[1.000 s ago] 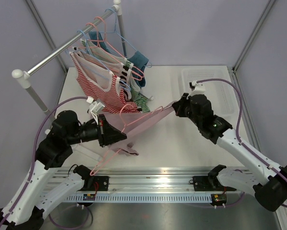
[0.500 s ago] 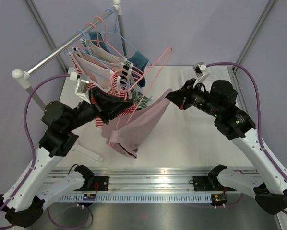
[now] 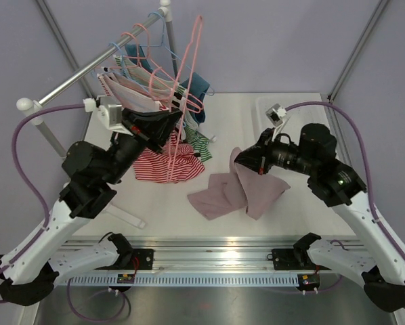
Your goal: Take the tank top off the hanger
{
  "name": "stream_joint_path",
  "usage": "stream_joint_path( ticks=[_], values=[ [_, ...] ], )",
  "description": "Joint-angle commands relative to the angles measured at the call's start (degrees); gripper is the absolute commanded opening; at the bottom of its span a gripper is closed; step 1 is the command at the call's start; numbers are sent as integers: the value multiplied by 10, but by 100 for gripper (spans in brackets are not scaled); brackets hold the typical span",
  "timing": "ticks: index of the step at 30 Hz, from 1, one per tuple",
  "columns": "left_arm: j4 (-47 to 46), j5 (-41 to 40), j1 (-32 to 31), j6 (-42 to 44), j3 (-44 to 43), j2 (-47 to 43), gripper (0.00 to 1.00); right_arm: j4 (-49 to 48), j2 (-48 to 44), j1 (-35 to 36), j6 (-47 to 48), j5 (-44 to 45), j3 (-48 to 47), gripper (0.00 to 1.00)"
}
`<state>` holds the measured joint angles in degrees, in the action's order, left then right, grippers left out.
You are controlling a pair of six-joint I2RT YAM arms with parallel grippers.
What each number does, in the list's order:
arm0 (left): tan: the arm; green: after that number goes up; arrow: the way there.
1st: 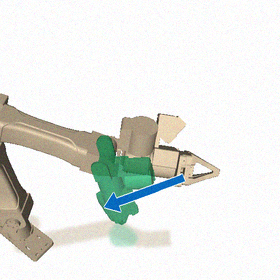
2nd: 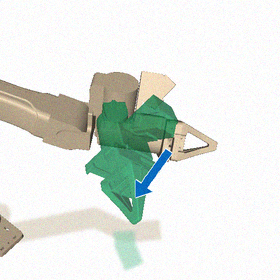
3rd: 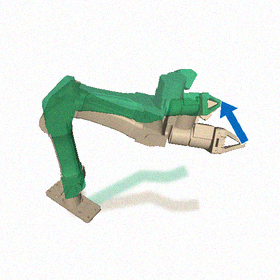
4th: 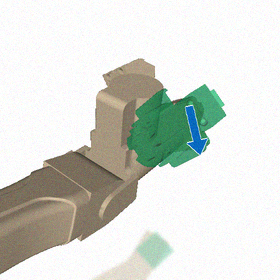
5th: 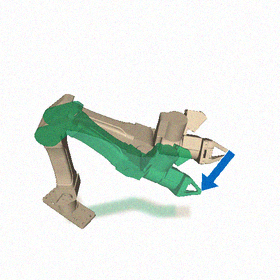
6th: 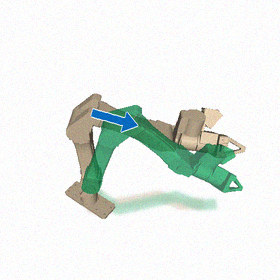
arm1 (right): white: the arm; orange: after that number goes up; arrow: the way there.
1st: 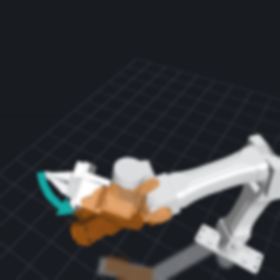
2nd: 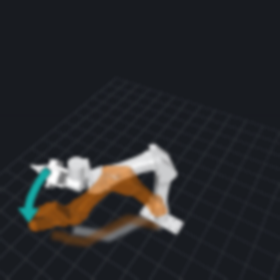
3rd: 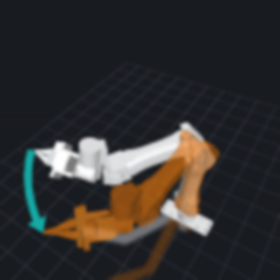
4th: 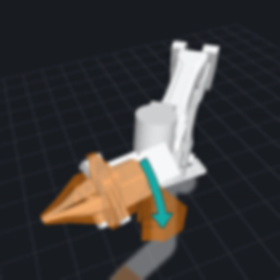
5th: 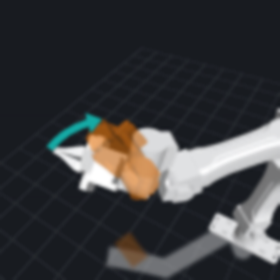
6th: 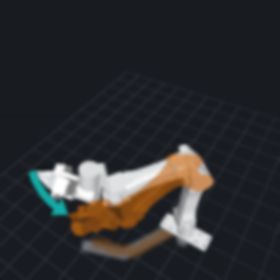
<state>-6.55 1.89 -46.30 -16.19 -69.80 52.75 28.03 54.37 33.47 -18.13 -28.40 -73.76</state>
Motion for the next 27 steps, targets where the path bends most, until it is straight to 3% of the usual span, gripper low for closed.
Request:
stream_joint_path(
  ticks=[1,7,12,15,16,19,24,27],
  values=[
    [81,-120,-7,10,-11,-54,0,-44,10,8,-29,26,96,0],
    [250,-182,-8,-50,62,-178,0,-68,47,93,-38,147,164,4],
    [388,-244,-8,-122,92,-268,0,-76,70,106,-64,234,193,6],
    [498,-299,-8,-164,84,-284,0,-69,88,106,-72,270,193,56],
    [517,-325,-8,-186,73,-280,0,-63,90,106,-79,280,192,99],
    [578,-385,-8,-231,53,-249,0,-65,87,106,-85,316,191,100],
    [659,-463,-8,-266,-51,-166,0,-49,86,106,-78,333,175,99],
    [638,-435,-8,-223,-96,-135,0,-39,86,106,-75,337,172,99]
  ],
)
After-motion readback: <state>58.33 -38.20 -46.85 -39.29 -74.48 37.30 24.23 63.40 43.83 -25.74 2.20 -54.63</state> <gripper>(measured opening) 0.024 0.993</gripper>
